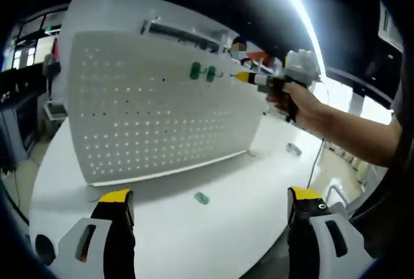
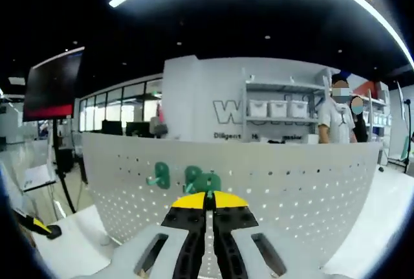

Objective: Insert the hook assembly into the mounting plate slot until the hook locks in place.

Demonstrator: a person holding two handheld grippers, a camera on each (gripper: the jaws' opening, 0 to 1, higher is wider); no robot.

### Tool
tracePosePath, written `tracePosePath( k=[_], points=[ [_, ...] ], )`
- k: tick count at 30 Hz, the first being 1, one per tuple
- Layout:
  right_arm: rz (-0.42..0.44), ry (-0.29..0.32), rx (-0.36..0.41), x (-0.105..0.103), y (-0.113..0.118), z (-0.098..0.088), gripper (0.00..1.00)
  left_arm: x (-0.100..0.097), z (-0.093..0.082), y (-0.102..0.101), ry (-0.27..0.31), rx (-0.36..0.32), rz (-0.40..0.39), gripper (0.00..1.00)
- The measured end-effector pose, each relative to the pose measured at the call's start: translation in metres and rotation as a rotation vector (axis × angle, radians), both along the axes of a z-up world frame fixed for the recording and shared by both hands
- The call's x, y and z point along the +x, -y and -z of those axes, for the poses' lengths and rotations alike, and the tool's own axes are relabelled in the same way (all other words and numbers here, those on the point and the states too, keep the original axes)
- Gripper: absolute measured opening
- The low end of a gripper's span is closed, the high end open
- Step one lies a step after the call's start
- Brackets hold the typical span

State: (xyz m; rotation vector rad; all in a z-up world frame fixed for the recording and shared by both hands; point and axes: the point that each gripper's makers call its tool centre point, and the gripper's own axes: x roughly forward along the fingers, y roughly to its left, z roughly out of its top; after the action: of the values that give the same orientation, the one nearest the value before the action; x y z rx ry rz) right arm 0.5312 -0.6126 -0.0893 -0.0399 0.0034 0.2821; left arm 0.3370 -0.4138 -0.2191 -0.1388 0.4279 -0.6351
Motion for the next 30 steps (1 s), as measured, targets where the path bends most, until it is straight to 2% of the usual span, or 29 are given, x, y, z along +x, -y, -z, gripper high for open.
tracePosePath(
  k=[9,21,30],
  points=[
    [0.039,0.039,-0.003,0.014,0.009,-0.007,0.00,0.003,0.000,-0.004,-0.008,-0.015,-0.018,0.99],
    [0.056,0.052,0.005,0.030,0.012,-0.006,0.00,0.003,0.005,-0.007,-0.021,-0.015,-0.027,0.99],
    [0.069,0.058,0.015,0.034,0.012,-0.006,0.00,0.006,0.005,-0.007,-0.023,-0.017,-0.028,0.98]
  ],
)
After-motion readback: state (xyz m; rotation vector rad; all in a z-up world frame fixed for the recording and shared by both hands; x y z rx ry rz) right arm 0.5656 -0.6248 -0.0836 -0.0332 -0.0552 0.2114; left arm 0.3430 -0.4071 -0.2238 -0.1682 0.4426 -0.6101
